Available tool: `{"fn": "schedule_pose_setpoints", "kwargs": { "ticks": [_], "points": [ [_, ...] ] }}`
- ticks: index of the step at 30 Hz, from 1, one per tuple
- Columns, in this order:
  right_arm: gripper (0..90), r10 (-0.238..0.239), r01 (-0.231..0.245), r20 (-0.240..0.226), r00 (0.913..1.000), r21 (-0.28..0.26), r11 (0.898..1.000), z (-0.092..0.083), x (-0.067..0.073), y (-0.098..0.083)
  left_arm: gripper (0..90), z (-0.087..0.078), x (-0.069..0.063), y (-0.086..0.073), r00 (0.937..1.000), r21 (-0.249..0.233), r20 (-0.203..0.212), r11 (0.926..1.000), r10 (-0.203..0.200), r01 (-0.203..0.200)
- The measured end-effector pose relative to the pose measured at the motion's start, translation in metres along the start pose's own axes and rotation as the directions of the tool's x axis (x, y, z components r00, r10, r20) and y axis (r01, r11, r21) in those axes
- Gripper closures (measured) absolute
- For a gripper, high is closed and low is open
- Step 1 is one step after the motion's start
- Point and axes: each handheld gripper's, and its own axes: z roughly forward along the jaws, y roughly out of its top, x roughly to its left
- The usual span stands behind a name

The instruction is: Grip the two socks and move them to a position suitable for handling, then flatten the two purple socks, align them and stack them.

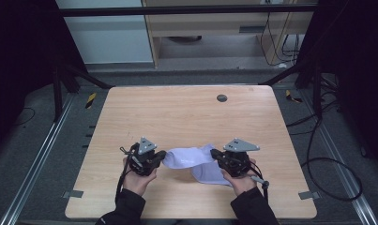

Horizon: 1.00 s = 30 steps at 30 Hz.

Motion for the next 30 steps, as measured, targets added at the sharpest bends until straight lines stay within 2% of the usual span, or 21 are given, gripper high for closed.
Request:
{"fn": "schedule_pose_setpoints", "kwargs": {
  "ticks": [16,24,30],
  "points": [
    [87.7,0.057,-0.056,0.057,0.9967,-0.021,0.998,-0.041,-0.028,-0.032,88.1,0.025,-0.035,0.019,0.9958,0.001,0.079,0.9989,0.046,-0.046],
    [87.7,0.074,-0.073,0.077,0.9943,-0.014,0.997,-0.052,-0.034,-0.046,88.1,0.039,-0.046,0.021,0.9927,0.020,0.105,0.9979,0.059,-0.062],
    [87.7,0.078,-0.079,0.087,0.9931,0.002,0.997,-0.053,-0.037,-0.055,88.1,0.048,-0.053,0.019,0.9914,0.037,0.104,0.9958,0.080,-0.084]
  ]
}}
